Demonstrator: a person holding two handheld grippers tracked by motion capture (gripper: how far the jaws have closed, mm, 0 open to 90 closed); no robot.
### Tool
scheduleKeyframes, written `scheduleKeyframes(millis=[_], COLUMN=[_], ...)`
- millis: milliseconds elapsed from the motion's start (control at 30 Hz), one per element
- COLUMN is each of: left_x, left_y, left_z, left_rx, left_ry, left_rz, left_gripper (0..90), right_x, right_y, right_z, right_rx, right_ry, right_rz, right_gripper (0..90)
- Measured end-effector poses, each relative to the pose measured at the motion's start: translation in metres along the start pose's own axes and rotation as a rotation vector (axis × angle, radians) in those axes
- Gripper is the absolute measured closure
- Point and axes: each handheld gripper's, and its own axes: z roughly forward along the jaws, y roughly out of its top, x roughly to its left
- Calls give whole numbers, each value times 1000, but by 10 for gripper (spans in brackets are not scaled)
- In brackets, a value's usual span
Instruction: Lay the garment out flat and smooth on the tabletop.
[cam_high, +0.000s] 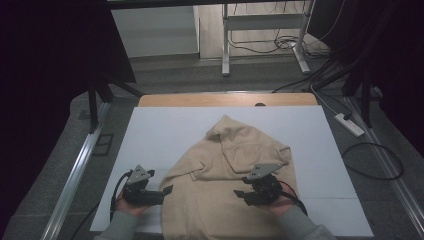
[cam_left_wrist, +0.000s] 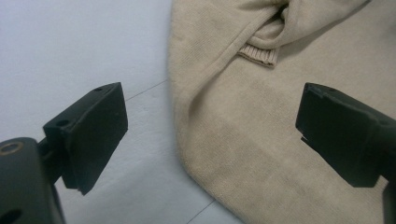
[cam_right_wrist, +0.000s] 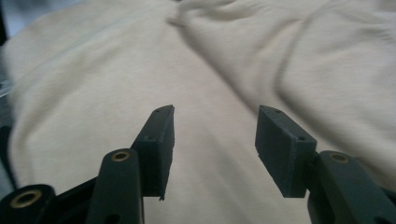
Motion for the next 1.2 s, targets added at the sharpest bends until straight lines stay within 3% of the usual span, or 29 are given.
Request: scheduleKeyframes(millis=[100, 567, 600, 733, 867, 1200], left_x=[0, 0, 0, 0, 0, 0], left_y=[0, 0, 0, 0, 0, -1], left_z=[0, 0, 0, 1, 1, 2], left_rx=[2, 2, 2, 3, 6, 12], left_ry=[0, 0, -1, -4, -6, -9], left_rz=[2, 2, 2, 1, 1, 1], left_gripper=[89, 89, 89, 89, 89, 89], right_x=[-13, -13, -15, -32, -44, -54], right_y=[3, 3, 4, 8, 14, 29], right_z=[-1, -1, 0, 3, 8, 25], right_rx=[8, 8, 8, 27, 50, 96], right_ry=[-27, -27, -34, -89, -98, -124], right_rz=[11, 11, 12, 11, 15, -2], right_gripper=[446, 446, 365, 352, 346, 336])
